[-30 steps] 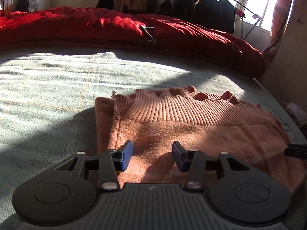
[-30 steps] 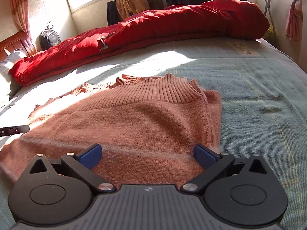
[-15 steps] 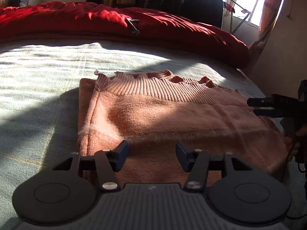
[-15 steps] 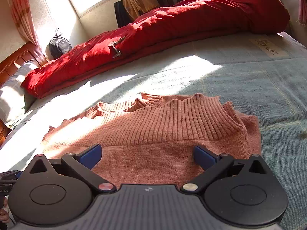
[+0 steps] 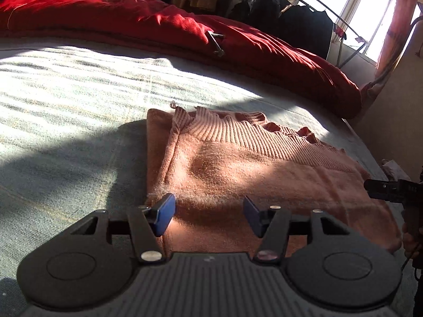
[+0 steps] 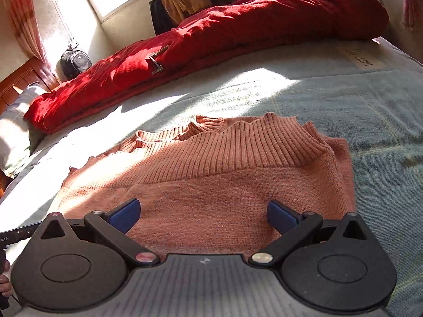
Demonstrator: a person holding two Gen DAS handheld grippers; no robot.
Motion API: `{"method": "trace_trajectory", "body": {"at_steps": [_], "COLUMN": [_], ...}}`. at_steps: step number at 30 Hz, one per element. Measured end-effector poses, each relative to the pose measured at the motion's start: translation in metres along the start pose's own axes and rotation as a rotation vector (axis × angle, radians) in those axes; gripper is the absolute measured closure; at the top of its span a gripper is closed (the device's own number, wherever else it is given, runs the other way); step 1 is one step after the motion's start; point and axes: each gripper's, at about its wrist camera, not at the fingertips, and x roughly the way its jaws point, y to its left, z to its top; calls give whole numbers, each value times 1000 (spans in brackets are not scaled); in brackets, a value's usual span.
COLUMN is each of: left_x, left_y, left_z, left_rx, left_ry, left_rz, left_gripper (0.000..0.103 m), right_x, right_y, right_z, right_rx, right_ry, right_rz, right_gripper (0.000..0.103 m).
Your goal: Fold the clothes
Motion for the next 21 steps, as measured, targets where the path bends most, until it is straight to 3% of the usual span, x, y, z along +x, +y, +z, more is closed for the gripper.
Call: {"method": "trace_trajectory", "body": {"at_steps": [3,8,12,21], "left_x": [-11,8,38,39], "left_y": [-9,-20,-21,-27], "left_z": [10,27,27,30], "left_rx": [33,80,75,109], "left_ry": [-33,-24,66,80], "left_rz": [-38,-64,6,34], "left_gripper": [44,43,43,42], "right_x": [2,4,6,9], "right_y": [9,15,20,21], "right_z": [-6,-11,-14,-19], "right_rx": [-51,-85,-119,-165], "right_ry": [20,37,50,52], "right_rz": [-35,-53,-70,-89], "right_gripper": [0,0,0,0]}}
